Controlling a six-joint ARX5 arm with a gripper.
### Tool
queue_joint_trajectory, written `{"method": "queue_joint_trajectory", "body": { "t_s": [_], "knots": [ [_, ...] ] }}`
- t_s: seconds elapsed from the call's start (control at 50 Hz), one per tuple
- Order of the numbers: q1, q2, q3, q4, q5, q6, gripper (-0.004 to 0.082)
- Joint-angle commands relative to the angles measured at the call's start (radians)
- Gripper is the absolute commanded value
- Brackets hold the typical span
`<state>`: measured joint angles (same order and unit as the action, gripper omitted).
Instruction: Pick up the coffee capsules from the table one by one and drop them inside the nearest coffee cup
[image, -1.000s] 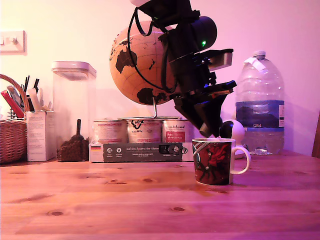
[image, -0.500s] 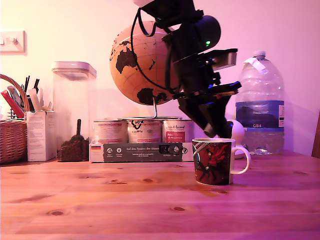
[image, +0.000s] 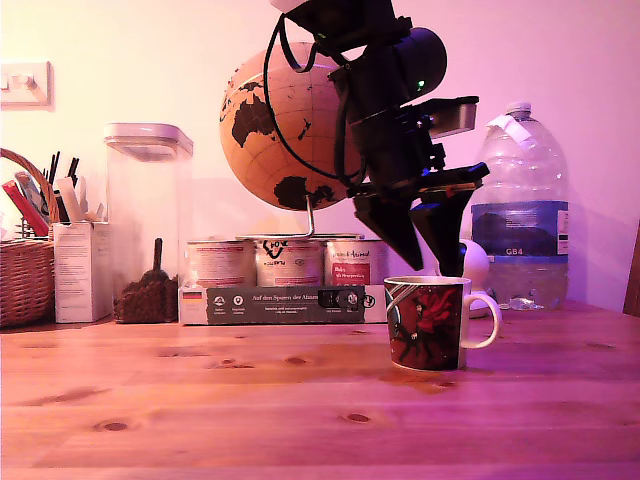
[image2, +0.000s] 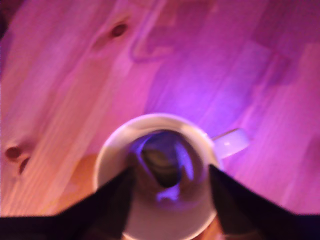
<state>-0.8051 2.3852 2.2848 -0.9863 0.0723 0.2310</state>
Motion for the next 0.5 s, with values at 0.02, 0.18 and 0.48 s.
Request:
{"method": "queue_joint_trajectory", "body": {
  "t_s": [0.02,0.18,0.48],
  "knots": [
    [-0.006,0.039,0.008,0.008,-0.003,-0.006,0.0792],
    [-0.006,0.039,0.008,0.008,-0.002,-0.005,0.079],
    [-0.006,0.032,0.008,0.023,0.004,0.046,0.0229]
  ]
}}
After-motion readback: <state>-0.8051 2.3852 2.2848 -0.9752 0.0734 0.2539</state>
